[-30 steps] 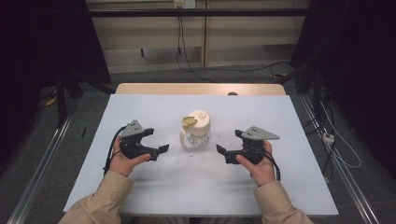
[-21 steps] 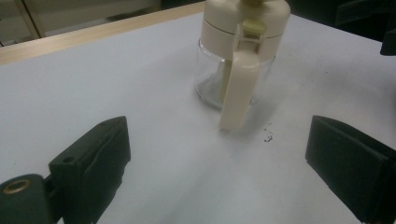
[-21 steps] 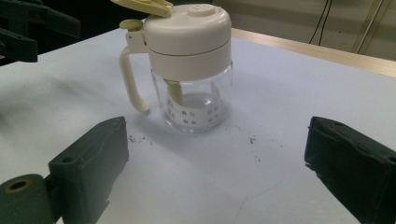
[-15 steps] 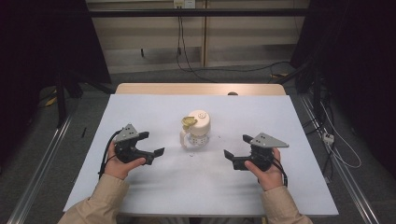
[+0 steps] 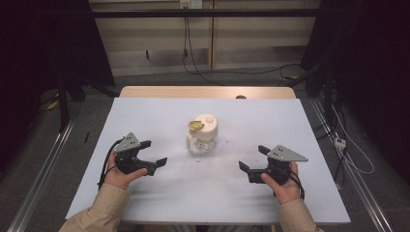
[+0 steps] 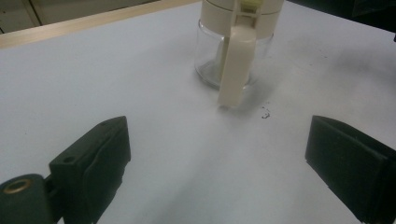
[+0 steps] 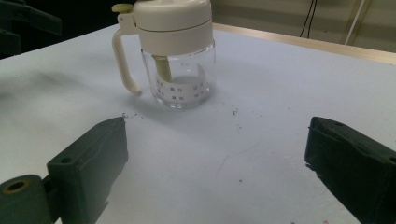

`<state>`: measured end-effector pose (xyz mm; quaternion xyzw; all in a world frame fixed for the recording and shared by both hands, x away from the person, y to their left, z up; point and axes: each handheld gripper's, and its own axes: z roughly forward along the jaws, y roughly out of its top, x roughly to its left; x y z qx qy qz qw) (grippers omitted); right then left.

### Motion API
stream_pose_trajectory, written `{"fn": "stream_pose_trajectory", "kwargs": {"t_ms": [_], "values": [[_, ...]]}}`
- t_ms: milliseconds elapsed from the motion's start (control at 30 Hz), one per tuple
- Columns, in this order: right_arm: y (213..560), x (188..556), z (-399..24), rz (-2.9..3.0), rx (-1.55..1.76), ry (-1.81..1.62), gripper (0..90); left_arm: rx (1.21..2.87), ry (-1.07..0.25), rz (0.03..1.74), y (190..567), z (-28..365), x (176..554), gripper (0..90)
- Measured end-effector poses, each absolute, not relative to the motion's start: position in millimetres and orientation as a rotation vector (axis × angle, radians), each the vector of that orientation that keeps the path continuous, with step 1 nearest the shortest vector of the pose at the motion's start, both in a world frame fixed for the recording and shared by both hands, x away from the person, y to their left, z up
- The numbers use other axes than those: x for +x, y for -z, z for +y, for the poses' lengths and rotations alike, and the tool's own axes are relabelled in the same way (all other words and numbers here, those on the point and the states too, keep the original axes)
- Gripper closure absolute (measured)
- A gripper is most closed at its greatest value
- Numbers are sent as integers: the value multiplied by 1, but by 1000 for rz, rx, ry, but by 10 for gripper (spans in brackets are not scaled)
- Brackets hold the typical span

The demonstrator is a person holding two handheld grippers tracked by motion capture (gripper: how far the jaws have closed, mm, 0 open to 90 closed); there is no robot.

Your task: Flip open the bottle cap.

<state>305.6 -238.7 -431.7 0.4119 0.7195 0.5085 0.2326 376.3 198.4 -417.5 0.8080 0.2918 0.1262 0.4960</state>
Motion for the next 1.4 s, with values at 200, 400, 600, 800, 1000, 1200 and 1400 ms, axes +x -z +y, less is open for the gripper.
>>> {"fn": "stream_pose_trajectory", "kwargs": {"t_ms": [200,400,600,800,1000,1200,1400], "values": [[436,300,-244,1986,1138,-1381,57,1955,-294,714,419,201,371,67],[439,295,-251,1979,1149,-1371,56,1960,-301,711,420,205,367,68],[442,292,-253,1978,1157,-1377,59,1962,-299,704,423,209,364,68],[443,288,-255,1983,1156,-1370,61,1968,-301,709,424,215,361,68],[445,286,-257,1989,1148,-1355,61,1967,-323,709,424,221,357,72],[446,283,-262,1986,1158,-1348,62,1968,-315,711,425,225,354,72],[448,281,-265,1985,1160,-1337,63,1968,-316,720,426,229,351,71]]}}
